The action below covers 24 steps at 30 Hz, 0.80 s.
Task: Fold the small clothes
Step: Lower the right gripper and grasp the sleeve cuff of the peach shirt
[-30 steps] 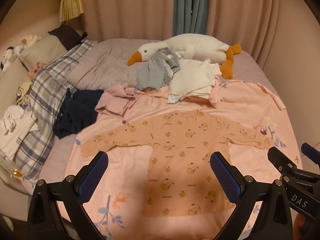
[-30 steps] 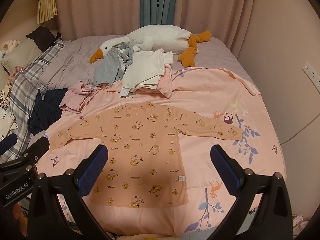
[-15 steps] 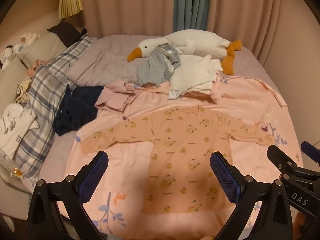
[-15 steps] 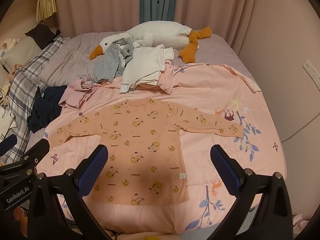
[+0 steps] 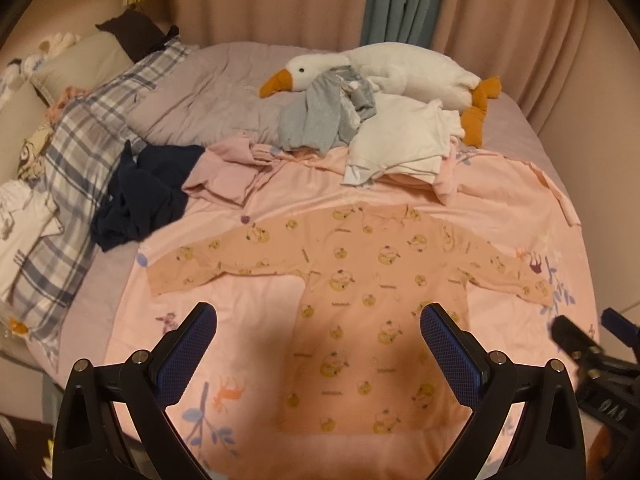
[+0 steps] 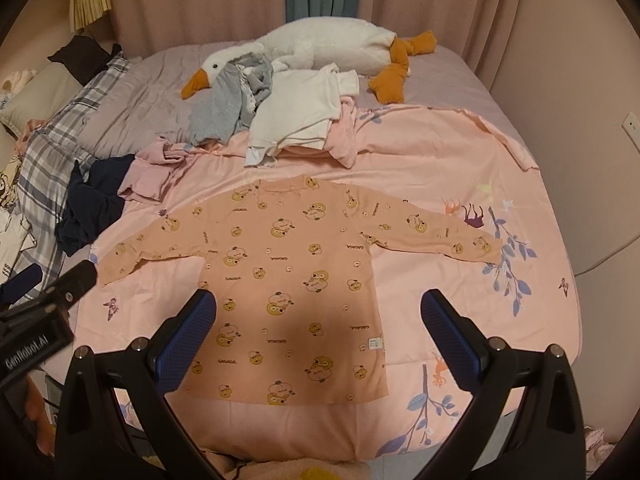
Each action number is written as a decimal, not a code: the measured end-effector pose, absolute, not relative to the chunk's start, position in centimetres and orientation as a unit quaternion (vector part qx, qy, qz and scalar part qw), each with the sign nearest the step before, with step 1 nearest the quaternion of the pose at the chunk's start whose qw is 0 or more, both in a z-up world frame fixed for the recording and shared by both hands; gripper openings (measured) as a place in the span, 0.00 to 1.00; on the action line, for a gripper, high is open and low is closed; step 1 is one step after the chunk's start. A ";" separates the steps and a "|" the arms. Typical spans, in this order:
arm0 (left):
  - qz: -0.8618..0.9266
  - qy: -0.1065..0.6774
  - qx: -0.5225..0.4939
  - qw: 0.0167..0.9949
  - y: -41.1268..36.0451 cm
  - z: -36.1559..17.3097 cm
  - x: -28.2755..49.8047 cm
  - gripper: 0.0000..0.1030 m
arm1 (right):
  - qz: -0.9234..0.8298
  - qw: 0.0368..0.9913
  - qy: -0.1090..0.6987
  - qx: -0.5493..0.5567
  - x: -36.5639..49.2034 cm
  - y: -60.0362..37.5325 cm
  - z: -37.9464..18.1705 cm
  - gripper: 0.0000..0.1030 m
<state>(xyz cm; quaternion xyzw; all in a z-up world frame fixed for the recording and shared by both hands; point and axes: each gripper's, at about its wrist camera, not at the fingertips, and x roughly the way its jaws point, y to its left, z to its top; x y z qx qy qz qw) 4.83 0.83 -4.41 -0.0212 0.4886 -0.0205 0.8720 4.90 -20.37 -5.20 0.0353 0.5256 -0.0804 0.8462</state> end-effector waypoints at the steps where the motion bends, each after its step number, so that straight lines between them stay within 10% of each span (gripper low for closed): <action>1: -0.016 0.496 -0.017 0.868 1.1 -5.5 6.2 0.99 | -0.083 0.844 0.529 0.032 5.6 -21.1 -5.7 1.00; 14: 0.056 0.673 -0.369 0.638 8.2 -31.5 15.8 0.92 | -0.235 0.702 0.647 0.184 12.1 -45.9 -23.3 0.98; 24: 0.084 0.744 -0.244 0.616 -0.1 -35.1 16.5 0.78 | -0.300 0.601 0.589 0.449 9.3 -59.7 -33.4 0.95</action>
